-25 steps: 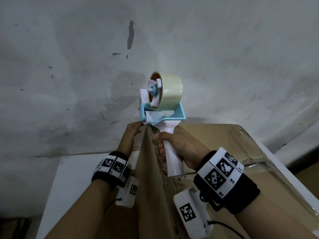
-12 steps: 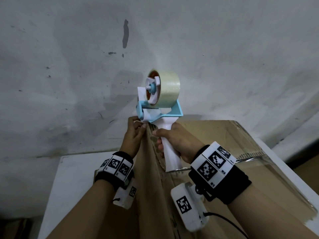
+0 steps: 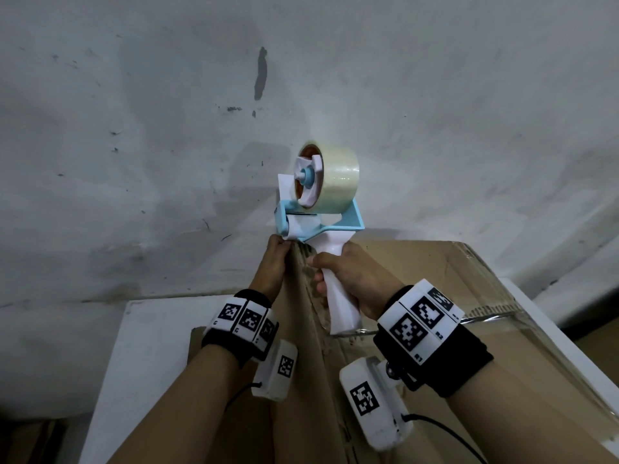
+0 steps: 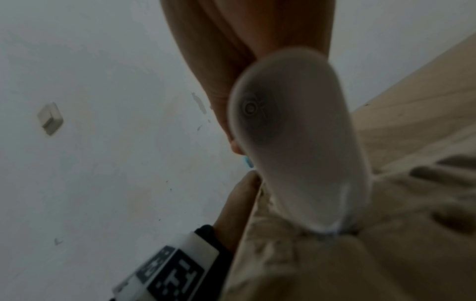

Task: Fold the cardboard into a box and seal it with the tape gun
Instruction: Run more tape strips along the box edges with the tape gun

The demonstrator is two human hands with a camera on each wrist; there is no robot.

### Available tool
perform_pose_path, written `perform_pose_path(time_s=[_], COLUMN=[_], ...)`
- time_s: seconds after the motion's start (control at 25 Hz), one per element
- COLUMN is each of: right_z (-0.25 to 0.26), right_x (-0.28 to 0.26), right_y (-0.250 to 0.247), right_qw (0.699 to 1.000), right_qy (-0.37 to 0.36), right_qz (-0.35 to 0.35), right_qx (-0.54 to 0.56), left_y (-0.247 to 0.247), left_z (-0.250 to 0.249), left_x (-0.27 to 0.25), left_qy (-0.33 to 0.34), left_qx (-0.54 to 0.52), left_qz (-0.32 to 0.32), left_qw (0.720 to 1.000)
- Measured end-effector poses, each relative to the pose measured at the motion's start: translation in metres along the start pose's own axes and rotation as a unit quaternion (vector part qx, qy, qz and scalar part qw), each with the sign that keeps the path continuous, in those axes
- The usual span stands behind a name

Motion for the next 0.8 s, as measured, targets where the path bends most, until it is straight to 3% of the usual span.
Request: perform_pose_path(time_s=[0.2, 0.4, 0.64, 0.8], right_z=[-0.001, -0.004, -0.008, -0.010], right_x=[-0.001, 0.002, 0.005, 0.008], right_y=[-0.002, -0.002, -0.006, -0.008], right_qw=[1.000, 1.000, 0.999, 1.000], right_qy=[0.005, 0.006, 0.016, 0.013], right_qz=[-0.001, -0.003, -0.004, -0.006], right_qx=[0.003, 0.001, 0.029, 0.008], left_y=[0.003, 0.000, 0.004, 0.007], left_z=[0.000, 0.006, 0.008, 0.014], left_x=[-0.001, -0.001, -0.008, -0.006], left_qy=[-0.077, -0.069, -0.004, -0.005], left_qx=[-0.057, -0.099, 0.037, 0.067], left_qz=[-0.001, 0.021, 0.022, 0.040], left_qw=[0.995, 0.992, 0.999, 0.997])
Point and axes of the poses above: each hand's wrist, its own x-axis towards the middle knuckle, its own y-axis out of the palm, z = x × y, the point moved 1 cm from there along x, towards the middle knuckle, and after that the axes turned 5 degrees about -y, right-handed, at the moved point
